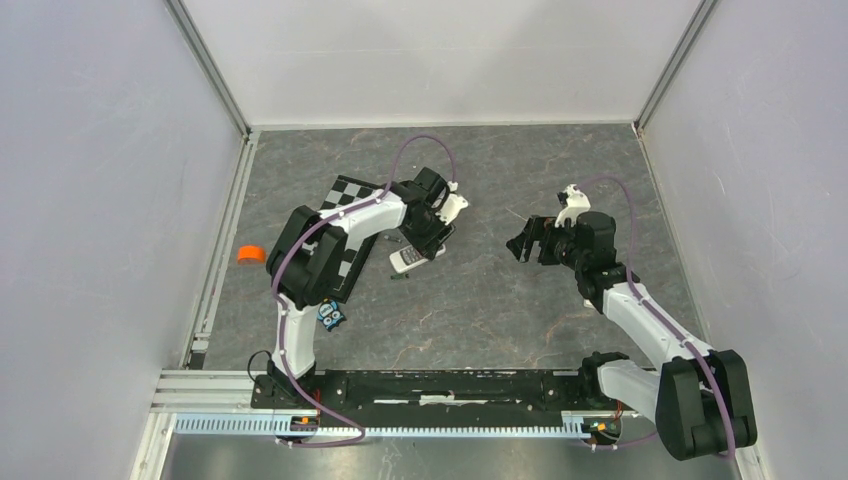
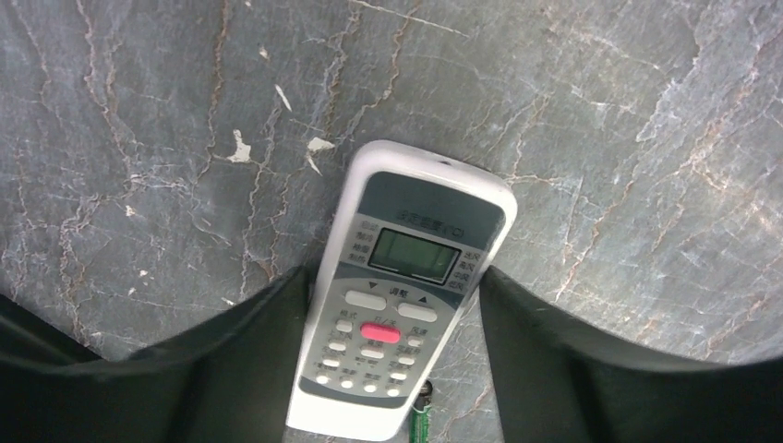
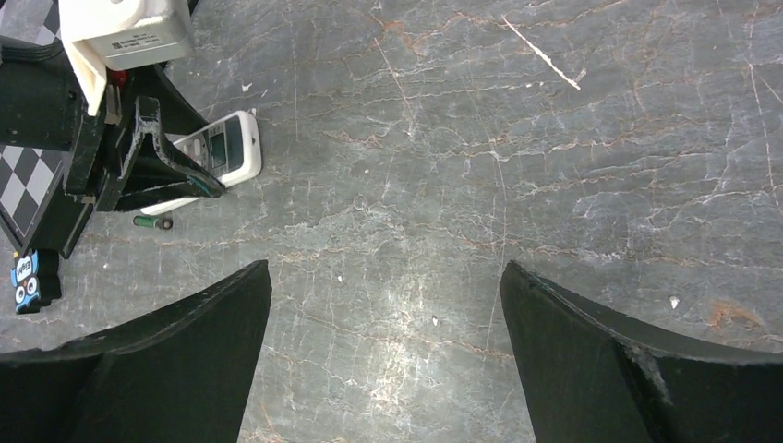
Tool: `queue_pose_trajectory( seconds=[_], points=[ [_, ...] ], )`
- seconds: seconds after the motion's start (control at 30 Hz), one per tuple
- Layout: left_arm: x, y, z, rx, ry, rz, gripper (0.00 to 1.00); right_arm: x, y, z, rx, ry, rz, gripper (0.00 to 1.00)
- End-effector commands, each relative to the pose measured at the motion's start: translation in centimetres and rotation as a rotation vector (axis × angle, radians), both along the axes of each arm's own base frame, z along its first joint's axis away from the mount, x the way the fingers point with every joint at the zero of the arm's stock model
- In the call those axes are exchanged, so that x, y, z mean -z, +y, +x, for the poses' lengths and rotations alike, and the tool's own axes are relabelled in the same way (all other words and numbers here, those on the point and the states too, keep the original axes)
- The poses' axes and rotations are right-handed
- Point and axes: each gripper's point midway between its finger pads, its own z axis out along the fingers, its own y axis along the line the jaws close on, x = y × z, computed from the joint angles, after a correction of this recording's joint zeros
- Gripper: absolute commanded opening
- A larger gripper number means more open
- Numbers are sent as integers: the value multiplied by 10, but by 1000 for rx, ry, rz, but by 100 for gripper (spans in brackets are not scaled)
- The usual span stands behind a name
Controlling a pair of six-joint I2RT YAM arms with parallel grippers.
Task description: Load the batteries into the remote control
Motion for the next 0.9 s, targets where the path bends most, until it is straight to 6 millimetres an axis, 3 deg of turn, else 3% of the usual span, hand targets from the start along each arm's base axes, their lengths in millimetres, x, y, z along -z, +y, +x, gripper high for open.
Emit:
queue_pose_trajectory(
  seconds=[0.0, 0.27, 0.37, 0.5, 0.63, 0.87],
  points=[
    [-7, -18, 18, 7, -92, -65, 44, -3, 3, 2, 3, -15, 27, 98],
    [-75, -64, 41, 34, -217, -302, 32, -15, 19, -6, -67, -70, 120, 98],
    [-103, -78, 41, 41, -225, -392, 31, -20, 26, -11, -104, -99, 158, 98],
    [-139, -92, 32, 18, -220, -533, 30, -42, 43, -23, -183, -205, 292, 98],
    [-167, -87, 33, -50, -261, -614, 30, -54, 69, -46, -309, -257, 387, 98],
    [-230, -58, 39, -184, -290, -805, 30, -49, 119, -70, -464, -314, 324, 98]
  ],
)
